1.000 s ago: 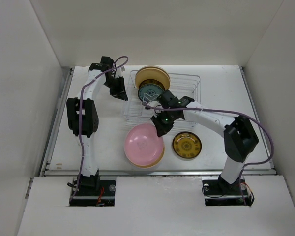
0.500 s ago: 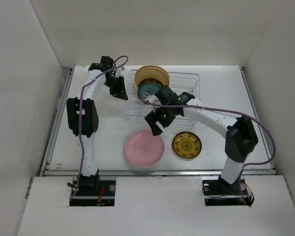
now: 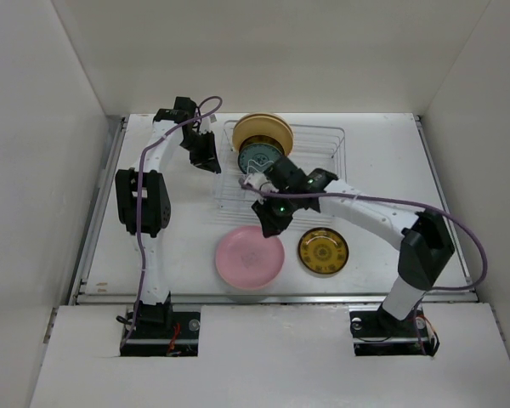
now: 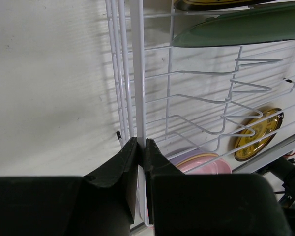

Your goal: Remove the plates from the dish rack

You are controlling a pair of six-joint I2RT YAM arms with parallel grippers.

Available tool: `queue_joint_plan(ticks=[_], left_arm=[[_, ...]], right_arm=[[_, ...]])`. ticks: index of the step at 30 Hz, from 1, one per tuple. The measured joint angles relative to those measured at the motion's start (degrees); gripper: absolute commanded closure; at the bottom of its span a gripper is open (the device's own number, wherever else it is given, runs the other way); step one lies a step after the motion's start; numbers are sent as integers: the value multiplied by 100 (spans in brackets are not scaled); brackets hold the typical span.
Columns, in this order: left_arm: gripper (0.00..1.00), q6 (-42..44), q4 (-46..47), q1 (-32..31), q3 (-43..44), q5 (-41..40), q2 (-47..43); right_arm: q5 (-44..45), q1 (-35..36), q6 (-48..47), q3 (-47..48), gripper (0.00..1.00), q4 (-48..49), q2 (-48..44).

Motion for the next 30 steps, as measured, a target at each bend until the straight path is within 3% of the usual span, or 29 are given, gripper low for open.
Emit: queue_joint_plan(ticks=[6, 8, 21, 28, 30], left_arm=[[100, 39, -2, 0, 2, -4, 2], [100, 44, -9, 0, 11, -9, 4], [100, 61, -55, -2, 59, -24, 28], [100, 61, -111, -4, 120, -33, 63], [100, 63, -111, -4, 122, -35, 66]], right_arm=[[55, 675, 127, -817, 77, 42, 372], [114, 769, 195, -870, 70, 186, 455], [890, 748, 643, -1005, 70, 898, 905], [1314, 748, 776, -1005, 71, 903, 800], [1480, 748, 802, -940, 67, 837, 597]])
